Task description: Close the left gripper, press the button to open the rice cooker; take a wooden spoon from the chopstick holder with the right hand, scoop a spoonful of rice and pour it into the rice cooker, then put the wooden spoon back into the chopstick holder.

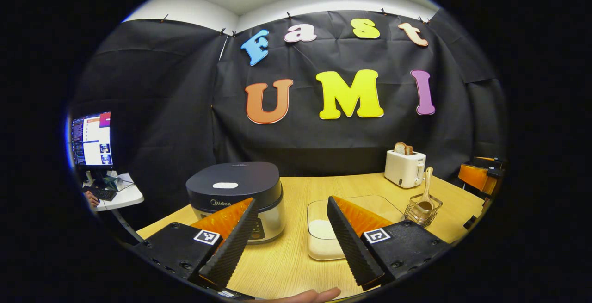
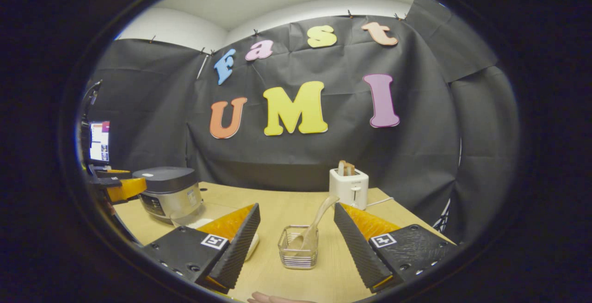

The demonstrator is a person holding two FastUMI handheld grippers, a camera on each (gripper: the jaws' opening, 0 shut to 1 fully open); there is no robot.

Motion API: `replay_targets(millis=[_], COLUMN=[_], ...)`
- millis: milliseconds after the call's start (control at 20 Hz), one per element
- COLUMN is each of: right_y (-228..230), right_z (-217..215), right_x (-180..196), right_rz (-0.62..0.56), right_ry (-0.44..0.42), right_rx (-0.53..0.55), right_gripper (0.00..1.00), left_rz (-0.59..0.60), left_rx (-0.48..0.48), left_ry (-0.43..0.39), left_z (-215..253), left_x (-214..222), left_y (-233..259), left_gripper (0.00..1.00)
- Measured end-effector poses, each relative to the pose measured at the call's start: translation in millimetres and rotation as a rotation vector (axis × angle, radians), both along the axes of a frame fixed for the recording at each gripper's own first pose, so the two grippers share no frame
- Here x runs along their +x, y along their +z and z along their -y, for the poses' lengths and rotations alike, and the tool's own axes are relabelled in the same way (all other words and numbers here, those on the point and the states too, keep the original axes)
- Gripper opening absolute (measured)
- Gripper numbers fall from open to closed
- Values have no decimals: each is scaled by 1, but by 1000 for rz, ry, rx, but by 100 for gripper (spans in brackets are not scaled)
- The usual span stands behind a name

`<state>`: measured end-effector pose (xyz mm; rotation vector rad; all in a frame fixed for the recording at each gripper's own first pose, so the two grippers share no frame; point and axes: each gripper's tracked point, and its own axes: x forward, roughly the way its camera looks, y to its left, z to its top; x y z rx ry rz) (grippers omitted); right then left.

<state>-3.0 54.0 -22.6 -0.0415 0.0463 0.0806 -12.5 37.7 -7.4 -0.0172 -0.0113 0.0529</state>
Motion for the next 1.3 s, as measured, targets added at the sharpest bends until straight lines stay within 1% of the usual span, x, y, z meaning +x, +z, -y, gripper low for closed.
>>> replay_targets(millis=[50,150,200,250,350,450,500,550,600,650,700,800,850,900,1000,1050,1100,1150,1200,1300], right_y=[-2,-5,-5,-6,-6,-8,-9,-13,-15,-19,-22,-25,-26,-27,-26,-26,-27,-29,-31,-33], right_z=[-1,-2,-2,-2,0,5,8,11,14,16,18,20,20,20,19,19,18,17,16,15], right_x=[1,1,2,1,-1,-2,-2,-2,-2,-2,-2,0,1,1,4,5,6,7,8,7], right_rz=[0,-5,-4,-2,6,12,12,11,6,2,-4,-12,-15,-14,-8,-6,-6,-10,-15,-24], right_ry=[4,10,12,14,21,18,15,13,9,7,6,8,13,16,21,22,25,27,29,33], right_rx=[-3,-15,-18,-19,-18,-21,-23,-23,-21,-17,-12,0,3,5,6,7,7,7,7,6], right_gripper=[96,96,96,92,92,92,96,96,96,96,96,96,96,96,96,96,92,92,96,96], left_rz=[3,6,7,11,15,8,1,-3,-7,-12,-19,-56,-76,-94,-115,-122,-130,-143,-159,-212], left_rx=[9,24,18,3,-33,-60,-58,-43,-26,-10,-4,-12,-16,-17,-11,-1,-1,-13,-27,-76], left_ry=[9,41,56,72,104,111,112,121,128,132,135,125,121,120,122,118,113,113,112,95], left_z=[-3,-13,-18,-24,-37,-47,-53,-61,-68,-76,-85,-95,-99,-104,-112,-113,-115,-117,-121,-125], left_x=[-2,0,1,0,5,9,13,17,20,25,29,39,43,48,58,63,68,73,77,89], left_y=[1,1,2,4,9,14,16,19,22,24,25,24,21,20,21,22,21,19,16,7], left_gripper=[96,96,96,96,96,96,96,94,89,85,70,51,52,46,19,29,18,15,10,3])
